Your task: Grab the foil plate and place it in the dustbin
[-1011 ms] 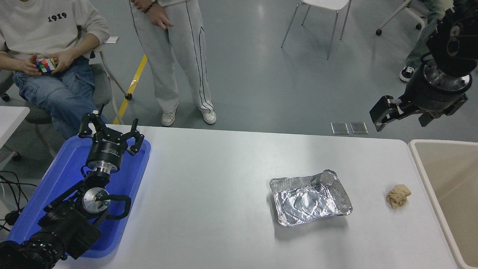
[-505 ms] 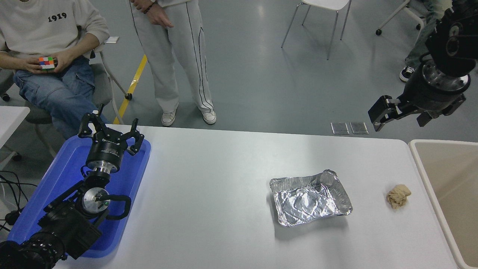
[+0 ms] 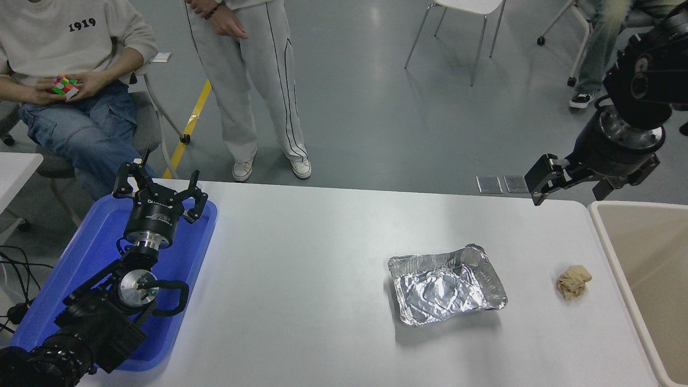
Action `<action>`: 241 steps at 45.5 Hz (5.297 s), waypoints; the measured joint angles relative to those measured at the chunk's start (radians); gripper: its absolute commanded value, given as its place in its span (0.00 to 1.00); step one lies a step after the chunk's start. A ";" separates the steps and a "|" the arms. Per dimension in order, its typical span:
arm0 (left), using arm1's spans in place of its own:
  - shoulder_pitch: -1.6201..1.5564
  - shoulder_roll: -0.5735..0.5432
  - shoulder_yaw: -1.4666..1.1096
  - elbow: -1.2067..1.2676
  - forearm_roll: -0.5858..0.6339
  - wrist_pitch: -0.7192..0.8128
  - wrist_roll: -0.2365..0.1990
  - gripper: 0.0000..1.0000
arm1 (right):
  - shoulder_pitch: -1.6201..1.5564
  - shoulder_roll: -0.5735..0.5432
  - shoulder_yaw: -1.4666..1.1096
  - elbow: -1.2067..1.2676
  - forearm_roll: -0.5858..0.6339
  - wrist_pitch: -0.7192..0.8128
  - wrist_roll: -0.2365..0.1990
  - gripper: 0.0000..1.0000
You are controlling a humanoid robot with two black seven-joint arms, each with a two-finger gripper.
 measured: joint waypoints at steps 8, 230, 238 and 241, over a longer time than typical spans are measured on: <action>0.000 0.000 0.000 0.000 0.000 0.000 0.000 1.00 | -0.043 -0.013 0.027 -0.001 0.002 0.000 0.001 1.00; 0.000 0.001 0.000 -0.001 0.000 0.000 0.000 1.00 | 0.418 -0.240 0.023 0.268 -0.158 -0.002 0.004 0.00; 0.000 0.001 0.000 -0.001 0.000 0.000 0.000 1.00 | 0.441 -0.243 0.011 0.268 -0.154 -0.001 0.004 0.00; 0.000 0.001 0.000 -0.001 0.000 0.000 0.000 1.00 | 0.440 -0.248 0.007 0.264 -0.154 -0.001 0.003 0.00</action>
